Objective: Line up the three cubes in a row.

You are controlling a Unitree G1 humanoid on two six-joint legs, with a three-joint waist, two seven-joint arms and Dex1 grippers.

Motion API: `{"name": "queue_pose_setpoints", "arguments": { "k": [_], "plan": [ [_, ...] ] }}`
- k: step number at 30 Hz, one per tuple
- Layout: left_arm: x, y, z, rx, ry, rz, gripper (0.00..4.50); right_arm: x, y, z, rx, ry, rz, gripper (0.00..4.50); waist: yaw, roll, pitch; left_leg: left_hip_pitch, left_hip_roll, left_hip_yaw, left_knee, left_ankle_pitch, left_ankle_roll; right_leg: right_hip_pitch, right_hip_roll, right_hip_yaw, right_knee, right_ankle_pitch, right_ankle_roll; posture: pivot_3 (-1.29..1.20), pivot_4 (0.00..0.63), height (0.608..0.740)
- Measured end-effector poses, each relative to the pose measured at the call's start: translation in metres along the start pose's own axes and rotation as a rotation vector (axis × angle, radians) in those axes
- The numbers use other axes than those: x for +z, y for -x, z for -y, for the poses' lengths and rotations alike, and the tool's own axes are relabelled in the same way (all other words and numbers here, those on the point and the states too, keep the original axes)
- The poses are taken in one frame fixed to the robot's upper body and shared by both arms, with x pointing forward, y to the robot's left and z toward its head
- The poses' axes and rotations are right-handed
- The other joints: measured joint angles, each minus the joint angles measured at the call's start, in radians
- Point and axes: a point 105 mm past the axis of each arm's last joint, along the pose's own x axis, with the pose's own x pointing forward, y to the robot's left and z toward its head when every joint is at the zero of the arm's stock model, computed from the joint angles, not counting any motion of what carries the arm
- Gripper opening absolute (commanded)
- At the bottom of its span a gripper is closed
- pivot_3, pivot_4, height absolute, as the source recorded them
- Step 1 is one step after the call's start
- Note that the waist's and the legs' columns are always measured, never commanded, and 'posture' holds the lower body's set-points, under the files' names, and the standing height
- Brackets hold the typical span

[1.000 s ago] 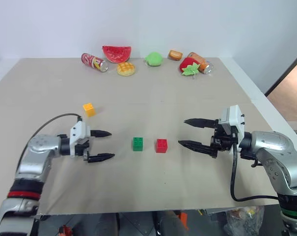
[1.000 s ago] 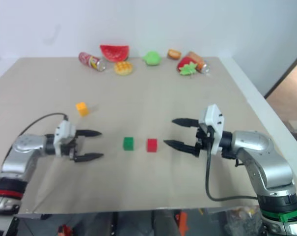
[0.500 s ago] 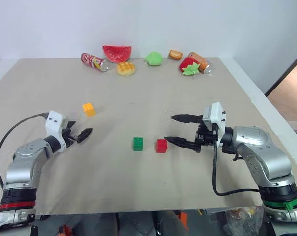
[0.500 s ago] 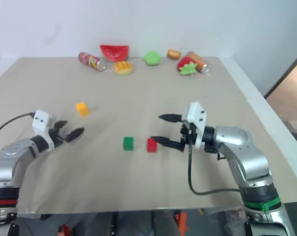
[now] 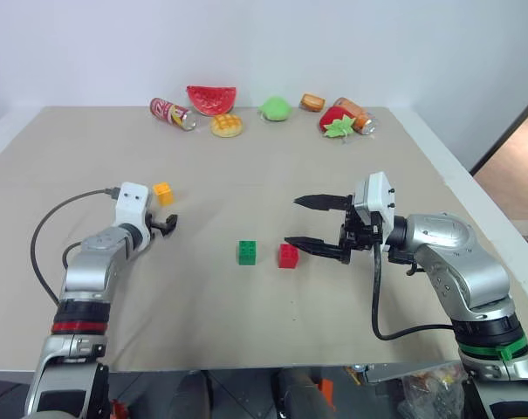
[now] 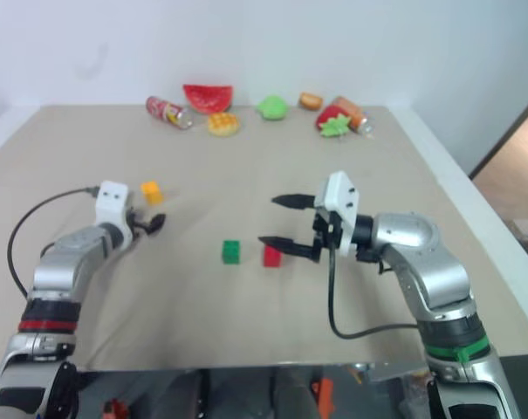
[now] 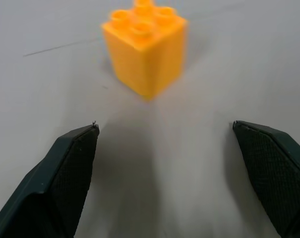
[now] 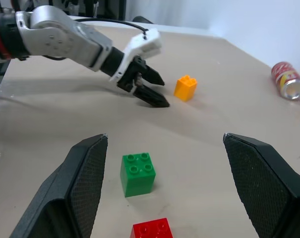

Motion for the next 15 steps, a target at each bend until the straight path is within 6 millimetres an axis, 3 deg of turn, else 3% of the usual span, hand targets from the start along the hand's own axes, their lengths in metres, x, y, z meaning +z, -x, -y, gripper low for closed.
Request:
{"name": "queue_pose_setpoints", "arguments": {
  "k": [15],
  "plan": [
    [0.02, -0.027, 0.017, 0.05, 0.13, -0.019, 4.47, 0.001, -0.001, 0.0, -0.004, 0.002, 0.011, 3.87, 0.004, 0.0, 0.0, -0.001, -0.001, -0.001, -0.005, 0.001, 0.001, -0.001, 0.0, 0.0, -0.001, 0.0, 0.004, 0.0, 0.15, 0.74]
  ]
}}
